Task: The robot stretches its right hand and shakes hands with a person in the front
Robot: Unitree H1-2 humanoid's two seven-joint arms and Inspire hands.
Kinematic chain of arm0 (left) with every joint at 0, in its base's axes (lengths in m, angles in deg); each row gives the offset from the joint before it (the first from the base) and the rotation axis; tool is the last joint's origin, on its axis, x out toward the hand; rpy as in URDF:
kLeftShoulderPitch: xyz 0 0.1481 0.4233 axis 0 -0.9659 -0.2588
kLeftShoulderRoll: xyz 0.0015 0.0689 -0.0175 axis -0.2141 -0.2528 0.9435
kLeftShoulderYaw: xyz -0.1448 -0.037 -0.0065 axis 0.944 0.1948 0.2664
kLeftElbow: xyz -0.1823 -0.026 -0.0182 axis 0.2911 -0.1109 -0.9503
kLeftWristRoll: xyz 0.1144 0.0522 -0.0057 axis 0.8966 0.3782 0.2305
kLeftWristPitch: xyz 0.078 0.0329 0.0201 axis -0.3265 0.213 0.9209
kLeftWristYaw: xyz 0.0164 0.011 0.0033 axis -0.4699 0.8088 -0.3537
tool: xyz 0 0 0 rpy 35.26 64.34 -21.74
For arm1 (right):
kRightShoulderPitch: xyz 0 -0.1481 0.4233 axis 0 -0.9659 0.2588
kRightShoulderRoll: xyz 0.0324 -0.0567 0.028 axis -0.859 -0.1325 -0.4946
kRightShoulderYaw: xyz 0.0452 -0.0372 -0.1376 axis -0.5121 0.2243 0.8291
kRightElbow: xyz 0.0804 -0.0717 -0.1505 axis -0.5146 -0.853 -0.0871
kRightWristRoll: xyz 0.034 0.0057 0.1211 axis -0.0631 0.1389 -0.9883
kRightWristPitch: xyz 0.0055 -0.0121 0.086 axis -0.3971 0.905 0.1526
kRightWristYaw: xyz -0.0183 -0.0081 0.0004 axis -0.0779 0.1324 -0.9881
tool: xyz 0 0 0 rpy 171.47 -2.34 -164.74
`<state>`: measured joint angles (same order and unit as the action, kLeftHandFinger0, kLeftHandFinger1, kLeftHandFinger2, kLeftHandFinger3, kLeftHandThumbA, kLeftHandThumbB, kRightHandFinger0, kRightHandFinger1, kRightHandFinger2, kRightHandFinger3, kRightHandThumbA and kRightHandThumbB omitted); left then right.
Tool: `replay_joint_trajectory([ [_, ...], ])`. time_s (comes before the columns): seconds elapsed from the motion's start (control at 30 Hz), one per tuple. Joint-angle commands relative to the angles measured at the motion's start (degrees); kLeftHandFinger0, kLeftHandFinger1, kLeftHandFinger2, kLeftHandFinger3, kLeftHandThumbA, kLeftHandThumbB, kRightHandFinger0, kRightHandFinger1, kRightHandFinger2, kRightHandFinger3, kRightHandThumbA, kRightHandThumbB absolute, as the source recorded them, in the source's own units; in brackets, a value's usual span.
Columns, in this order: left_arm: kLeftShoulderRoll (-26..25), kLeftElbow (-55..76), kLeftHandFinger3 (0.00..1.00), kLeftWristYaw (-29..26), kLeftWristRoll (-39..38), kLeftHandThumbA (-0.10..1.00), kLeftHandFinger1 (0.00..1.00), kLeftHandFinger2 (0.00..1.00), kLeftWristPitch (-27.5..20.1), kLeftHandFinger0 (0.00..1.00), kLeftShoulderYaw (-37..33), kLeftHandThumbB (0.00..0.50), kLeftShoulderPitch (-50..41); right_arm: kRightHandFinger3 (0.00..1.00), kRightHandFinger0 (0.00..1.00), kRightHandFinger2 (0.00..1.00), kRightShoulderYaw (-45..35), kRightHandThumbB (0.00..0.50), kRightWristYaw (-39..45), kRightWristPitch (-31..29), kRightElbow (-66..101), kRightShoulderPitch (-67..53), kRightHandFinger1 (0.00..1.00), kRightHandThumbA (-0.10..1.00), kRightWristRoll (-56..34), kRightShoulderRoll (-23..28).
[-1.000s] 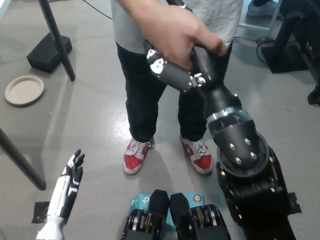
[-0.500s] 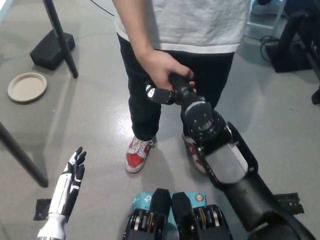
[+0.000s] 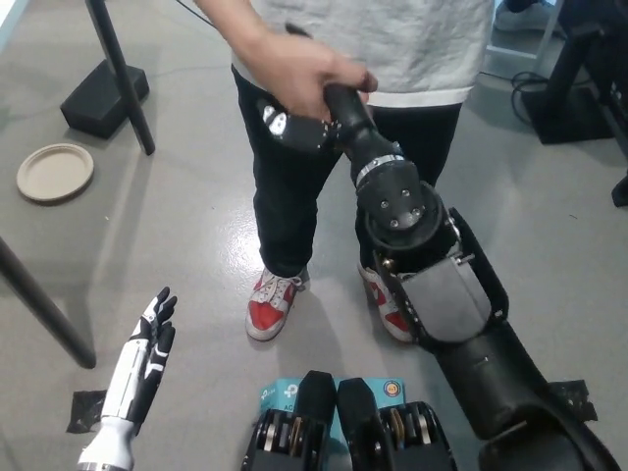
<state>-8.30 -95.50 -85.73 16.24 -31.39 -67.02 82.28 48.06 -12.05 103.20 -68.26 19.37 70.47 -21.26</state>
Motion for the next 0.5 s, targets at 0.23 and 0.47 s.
replay_joint_trajectory([
  [0.23, -1.6, 1.7, 1.0, 0.0, 0.6, 1.0, 1.0, 1.0, 0.1, 1.0, -0.3, 0.054, 1.5, 1.0, 1.0, 1.0, 3.3, 0.255, 6.4, 12.0, 61.2, -2.4, 1.0, 0.46, 6.1, -2.9],
  [0.47, -1.6, 1.0, 1.0, 0.2, 0.3, 1.0, 1.0, 1.0, -0.3, 1.0, -0.5, 0.058, 1.9, 1.0, 1.0, 1.0, 3.4, 0.229, 6.1, 11.5, 57.6, -4.4, 1.0, 0.41, 8.1, -1.1],
])
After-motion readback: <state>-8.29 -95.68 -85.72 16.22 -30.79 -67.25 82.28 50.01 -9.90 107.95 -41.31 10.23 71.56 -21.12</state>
